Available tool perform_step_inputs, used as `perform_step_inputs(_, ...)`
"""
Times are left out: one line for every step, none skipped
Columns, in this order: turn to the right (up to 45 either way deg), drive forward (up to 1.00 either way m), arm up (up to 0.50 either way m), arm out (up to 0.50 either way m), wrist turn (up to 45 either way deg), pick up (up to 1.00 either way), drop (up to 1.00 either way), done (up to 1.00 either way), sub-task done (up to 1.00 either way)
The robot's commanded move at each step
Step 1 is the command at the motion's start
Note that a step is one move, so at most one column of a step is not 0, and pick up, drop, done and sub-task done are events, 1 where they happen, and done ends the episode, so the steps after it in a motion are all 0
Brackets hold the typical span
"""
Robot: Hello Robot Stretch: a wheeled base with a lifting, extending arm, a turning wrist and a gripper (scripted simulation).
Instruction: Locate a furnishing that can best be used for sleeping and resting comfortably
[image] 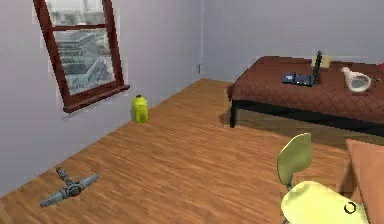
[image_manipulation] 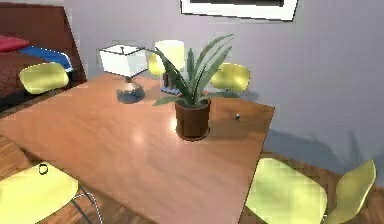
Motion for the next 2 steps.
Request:
perform_step_inputs(0.0,0.85,0.00,0.00,0.0,0.00,0.00,0.00,0.00)
perform_step_inputs(0.0,0.45,0.00,0.00,0.0,0.00,0.00,0.00,0.00)
